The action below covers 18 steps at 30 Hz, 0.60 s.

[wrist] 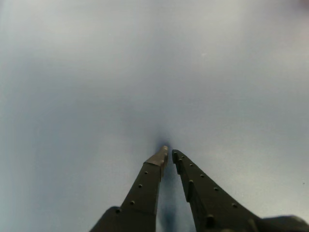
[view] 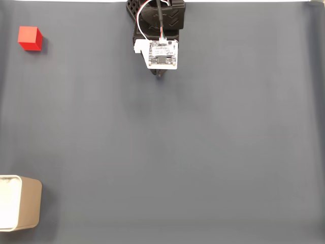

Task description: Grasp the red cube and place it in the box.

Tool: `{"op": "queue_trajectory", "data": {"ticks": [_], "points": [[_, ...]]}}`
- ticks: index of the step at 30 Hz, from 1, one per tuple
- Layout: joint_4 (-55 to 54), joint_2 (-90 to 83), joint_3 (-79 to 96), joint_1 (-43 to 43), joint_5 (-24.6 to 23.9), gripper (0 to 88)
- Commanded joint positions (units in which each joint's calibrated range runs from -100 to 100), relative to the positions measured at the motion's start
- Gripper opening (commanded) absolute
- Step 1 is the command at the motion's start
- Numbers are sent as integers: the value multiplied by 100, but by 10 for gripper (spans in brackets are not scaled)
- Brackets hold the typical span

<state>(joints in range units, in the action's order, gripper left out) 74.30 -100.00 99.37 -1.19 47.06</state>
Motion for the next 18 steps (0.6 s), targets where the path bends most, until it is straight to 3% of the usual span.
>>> {"op": "queue_trajectory", "data": {"ticks": [1,18], "points": [[127,9,45,33,49,0],[127,9,45,119,93,0]]}}
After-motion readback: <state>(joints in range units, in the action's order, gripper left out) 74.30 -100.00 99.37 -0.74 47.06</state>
